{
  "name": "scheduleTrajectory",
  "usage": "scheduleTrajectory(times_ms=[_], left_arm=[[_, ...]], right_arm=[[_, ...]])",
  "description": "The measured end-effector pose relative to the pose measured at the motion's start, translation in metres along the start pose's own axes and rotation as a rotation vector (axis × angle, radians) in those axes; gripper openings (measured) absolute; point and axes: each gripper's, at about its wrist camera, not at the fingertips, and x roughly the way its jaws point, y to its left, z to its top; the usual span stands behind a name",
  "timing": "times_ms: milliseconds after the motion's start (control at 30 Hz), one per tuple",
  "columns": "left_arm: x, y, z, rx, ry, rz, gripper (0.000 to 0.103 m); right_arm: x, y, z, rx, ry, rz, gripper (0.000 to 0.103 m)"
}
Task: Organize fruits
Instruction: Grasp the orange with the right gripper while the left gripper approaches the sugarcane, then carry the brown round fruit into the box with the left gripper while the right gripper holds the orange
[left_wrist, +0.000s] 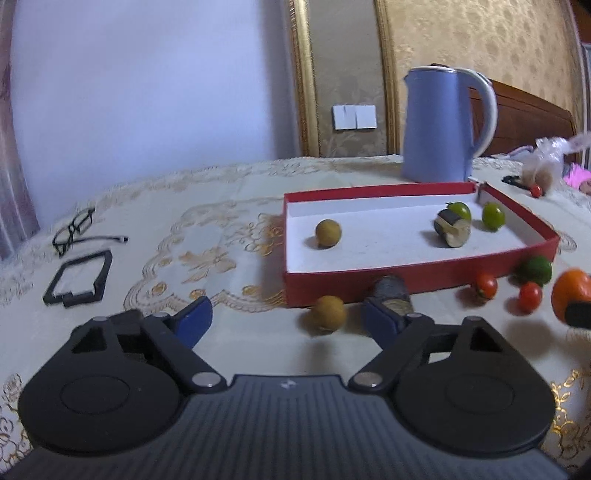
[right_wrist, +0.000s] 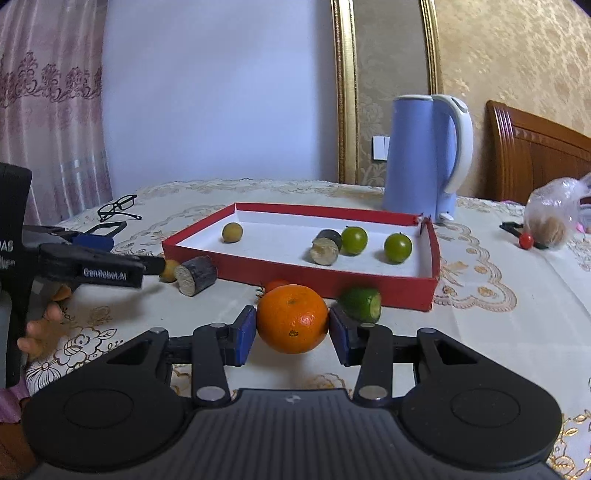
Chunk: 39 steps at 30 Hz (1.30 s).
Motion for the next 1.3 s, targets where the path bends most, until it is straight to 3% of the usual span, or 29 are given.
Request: scheduleTrajectory(times_ms=[233, 433, 600, 833, 1033, 1300], left_arm=[[0.018, 0.000, 0.002, 0.009, 0.069, 0.024, 0.074], [0.036, -0.004, 0.004, -0.022, 0.138, -0.050, 0.061], [0.043, -0.003, 0.008, -0.049, 0.152, -0.073, 0.056], [0.042, -0.010, 0.010, -0.042, 0.141, -0.124, 0.024], [0.035, -0.006, 0.007, -0.069, 0.116, -0.159, 0.024], [0.010, -0.006, 0.022, -0.048, 0.037, -0.127, 0.024]], right_arm=[[0.000, -0.001, -0.002, 0.012, -0.001, 0.008, 0.042], [0.001, 0.000, -0.002, 0.013, -0.002, 0.005, 0.042], [0.001, 0.000, -0.002, 0.013, -0.001, 0.006, 0.042], [0.001, 0.000, -0.003, 0.013, -0.003, 0.009, 0.042], [-0.003, 0.001, -0.002, 0.010, -0.013, 0.010, 0.042], [-0.007, 0.004, 0.000, 0.002, -0.025, 0.019, 0.042]])
